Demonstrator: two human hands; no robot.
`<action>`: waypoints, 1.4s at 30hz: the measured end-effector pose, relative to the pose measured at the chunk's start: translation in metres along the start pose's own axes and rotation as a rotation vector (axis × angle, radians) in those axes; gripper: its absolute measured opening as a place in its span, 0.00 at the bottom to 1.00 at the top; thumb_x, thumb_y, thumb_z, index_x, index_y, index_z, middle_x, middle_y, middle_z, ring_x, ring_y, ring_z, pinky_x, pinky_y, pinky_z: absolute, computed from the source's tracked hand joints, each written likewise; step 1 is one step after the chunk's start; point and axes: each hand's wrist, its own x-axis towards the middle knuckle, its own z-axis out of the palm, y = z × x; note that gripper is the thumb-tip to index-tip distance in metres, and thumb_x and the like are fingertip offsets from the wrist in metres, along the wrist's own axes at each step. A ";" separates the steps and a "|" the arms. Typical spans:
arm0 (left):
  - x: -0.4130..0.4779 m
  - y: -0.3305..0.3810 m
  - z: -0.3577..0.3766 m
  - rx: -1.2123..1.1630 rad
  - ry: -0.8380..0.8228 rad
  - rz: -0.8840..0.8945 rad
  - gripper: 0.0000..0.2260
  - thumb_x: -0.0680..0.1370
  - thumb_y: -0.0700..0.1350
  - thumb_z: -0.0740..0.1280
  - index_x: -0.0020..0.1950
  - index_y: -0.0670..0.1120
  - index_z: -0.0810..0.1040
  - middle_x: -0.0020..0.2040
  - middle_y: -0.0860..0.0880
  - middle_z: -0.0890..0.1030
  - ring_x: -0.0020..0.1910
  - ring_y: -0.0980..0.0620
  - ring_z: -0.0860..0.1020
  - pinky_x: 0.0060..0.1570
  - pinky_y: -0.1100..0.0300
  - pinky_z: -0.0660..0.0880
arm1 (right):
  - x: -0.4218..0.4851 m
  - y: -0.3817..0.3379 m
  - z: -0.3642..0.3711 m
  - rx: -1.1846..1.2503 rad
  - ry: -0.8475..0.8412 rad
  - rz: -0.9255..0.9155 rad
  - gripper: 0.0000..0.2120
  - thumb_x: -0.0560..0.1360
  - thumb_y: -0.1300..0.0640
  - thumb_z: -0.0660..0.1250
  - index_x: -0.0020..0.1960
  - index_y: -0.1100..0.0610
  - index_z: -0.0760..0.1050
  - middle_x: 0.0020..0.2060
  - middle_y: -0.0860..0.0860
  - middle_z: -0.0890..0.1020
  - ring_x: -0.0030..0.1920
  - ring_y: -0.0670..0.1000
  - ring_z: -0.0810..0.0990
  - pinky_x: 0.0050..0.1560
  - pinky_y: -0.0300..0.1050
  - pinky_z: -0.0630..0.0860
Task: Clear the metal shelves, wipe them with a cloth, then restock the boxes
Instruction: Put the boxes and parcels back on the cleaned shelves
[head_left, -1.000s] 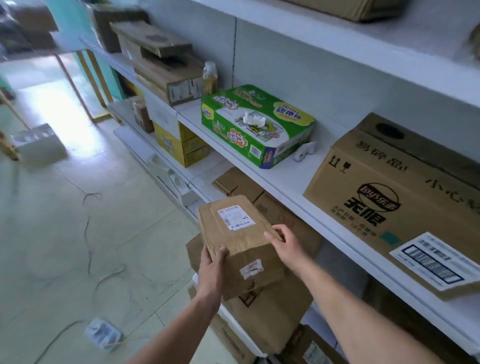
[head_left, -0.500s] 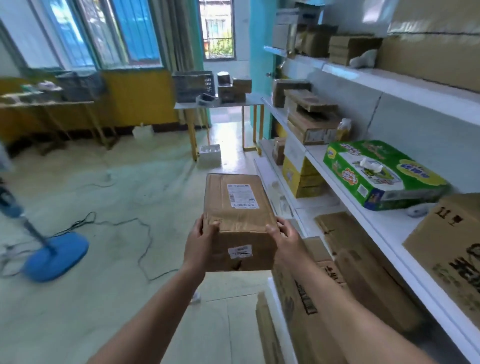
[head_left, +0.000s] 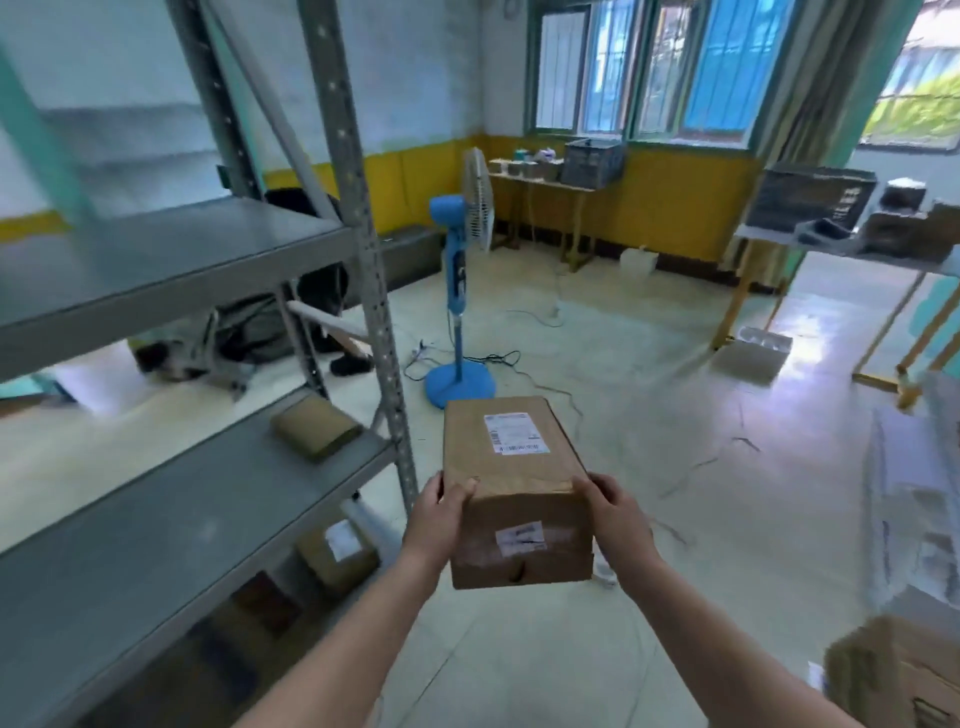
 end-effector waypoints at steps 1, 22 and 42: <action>-0.005 -0.003 -0.022 -0.029 0.035 -0.024 0.08 0.81 0.48 0.66 0.59 0.52 0.80 0.55 0.49 0.84 0.51 0.51 0.83 0.48 0.56 0.79 | -0.005 -0.005 0.020 -0.027 -0.039 -0.012 0.11 0.82 0.49 0.65 0.62 0.50 0.78 0.53 0.49 0.82 0.50 0.49 0.78 0.48 0.43 0.69; -0.045 -0.061 -0.382 -0.117 0.311 -0.079 0.24 0.77 0.63 0.68 0.71 0.59 0.72 0.65 0.55 0.79 0.63 0.51 0.77 0.63 0.49 0.73 | -0.135 -0.089 0.343 -0.072 -0.452 -0.108 0.16 0.82 0.47 0.63 0.68 0.49 0.75 0.54 0.45 0.78 0.48 0.38 0.74 0.47 0.41 0.70; 0.113 -0.100 -0.372 -0.157 0.507 -0.276 0.28 0.84 0.49 0.62 0.82 0.53 0.56 0.79 0.49 0.63 0.75 0.44 0.66 0.65 0.50 0.68 | 0.069 -0.079 0.470 -0.320 -0.807 -0.091 0.22 0.83 0.61 0.58 0.74 0.43 0.69 0.50 0.40 0.80 0.46 0.42 0.81 0.42 0.36 0.77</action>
